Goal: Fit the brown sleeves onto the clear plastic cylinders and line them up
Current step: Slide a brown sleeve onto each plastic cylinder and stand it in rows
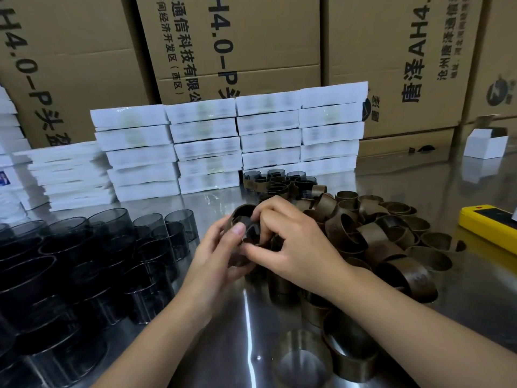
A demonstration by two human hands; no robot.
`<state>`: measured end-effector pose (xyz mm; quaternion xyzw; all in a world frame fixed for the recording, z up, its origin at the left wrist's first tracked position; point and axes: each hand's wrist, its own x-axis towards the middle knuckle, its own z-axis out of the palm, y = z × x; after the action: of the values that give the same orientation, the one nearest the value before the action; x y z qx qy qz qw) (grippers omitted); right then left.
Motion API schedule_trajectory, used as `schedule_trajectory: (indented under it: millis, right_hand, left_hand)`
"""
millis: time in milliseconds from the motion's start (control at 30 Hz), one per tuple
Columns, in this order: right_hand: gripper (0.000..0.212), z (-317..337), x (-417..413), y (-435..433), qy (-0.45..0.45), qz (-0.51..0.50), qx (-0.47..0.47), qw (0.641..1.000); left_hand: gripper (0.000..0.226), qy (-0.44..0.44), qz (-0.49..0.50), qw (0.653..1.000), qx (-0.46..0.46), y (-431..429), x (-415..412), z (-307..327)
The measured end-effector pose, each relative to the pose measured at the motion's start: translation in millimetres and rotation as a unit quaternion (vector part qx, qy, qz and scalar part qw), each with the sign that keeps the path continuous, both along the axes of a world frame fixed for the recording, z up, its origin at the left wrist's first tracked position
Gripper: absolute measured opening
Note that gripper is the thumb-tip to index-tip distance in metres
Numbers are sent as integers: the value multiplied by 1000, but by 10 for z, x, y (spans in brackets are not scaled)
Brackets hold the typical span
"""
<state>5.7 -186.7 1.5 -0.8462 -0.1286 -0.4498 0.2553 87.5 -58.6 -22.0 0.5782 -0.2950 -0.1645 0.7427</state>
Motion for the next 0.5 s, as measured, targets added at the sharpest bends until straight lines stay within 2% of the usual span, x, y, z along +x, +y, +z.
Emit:
schedule_trajectory:
  millis: [200,267,367,500]
  right_hand:
    - [25,9,-14,-3,-9,-14,-34,999]
    - [32,26,-26,-7,-3,-19,-24,1000]
    - [47,32,-43,-8,22,6,42,999]
    - [42,15,1,-7,114,54,189,974]
  left_hand:
    - [65,8,-5,1000,-14,9,24,-8]
    - [59,20,-9,999,-27,4,14,-5]
    - [59,41,-7,998,-52,3,10,12]
    - [62,43,19,996,-80,8,33,34]
